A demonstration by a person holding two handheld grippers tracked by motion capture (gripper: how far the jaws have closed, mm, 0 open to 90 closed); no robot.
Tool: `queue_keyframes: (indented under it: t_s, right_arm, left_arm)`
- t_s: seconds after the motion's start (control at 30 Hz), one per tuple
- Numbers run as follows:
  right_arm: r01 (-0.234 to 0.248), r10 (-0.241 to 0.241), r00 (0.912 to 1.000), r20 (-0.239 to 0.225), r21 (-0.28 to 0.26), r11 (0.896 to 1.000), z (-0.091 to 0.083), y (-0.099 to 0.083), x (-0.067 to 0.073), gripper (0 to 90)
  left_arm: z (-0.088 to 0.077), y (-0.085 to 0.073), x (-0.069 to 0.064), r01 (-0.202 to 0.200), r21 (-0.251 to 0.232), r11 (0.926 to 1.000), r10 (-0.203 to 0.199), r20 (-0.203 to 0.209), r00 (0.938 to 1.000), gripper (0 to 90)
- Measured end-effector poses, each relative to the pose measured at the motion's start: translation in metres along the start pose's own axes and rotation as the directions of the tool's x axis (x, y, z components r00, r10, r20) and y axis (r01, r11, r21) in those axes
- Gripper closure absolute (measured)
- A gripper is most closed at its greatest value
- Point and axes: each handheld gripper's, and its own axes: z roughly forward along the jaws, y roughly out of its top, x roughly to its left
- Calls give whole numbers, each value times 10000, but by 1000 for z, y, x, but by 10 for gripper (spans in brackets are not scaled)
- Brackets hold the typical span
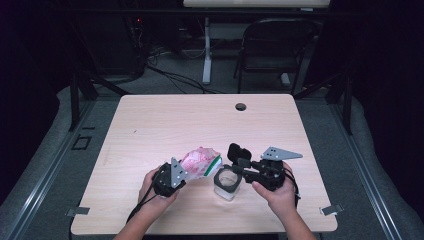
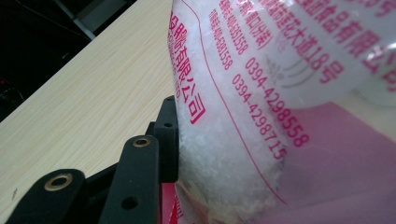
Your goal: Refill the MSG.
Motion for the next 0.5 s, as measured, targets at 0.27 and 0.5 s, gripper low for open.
queue_keyframes:
  t_s: [0.27, 0.5]
  right_arm:
    - [257, -262, 9995, 182, 320, 9992, 1, 3, 0, 625]
    - [-140, 143, 9999, -38, 689, 9975, 2, 8, -3, 628]
  left_arm:
    - [2, -1, -4, -86, 31, 10000, 86, -66, 9999, 621]
    - [4, 0, -6, -548, 16, 9985, 549, -303, 9980, 621]
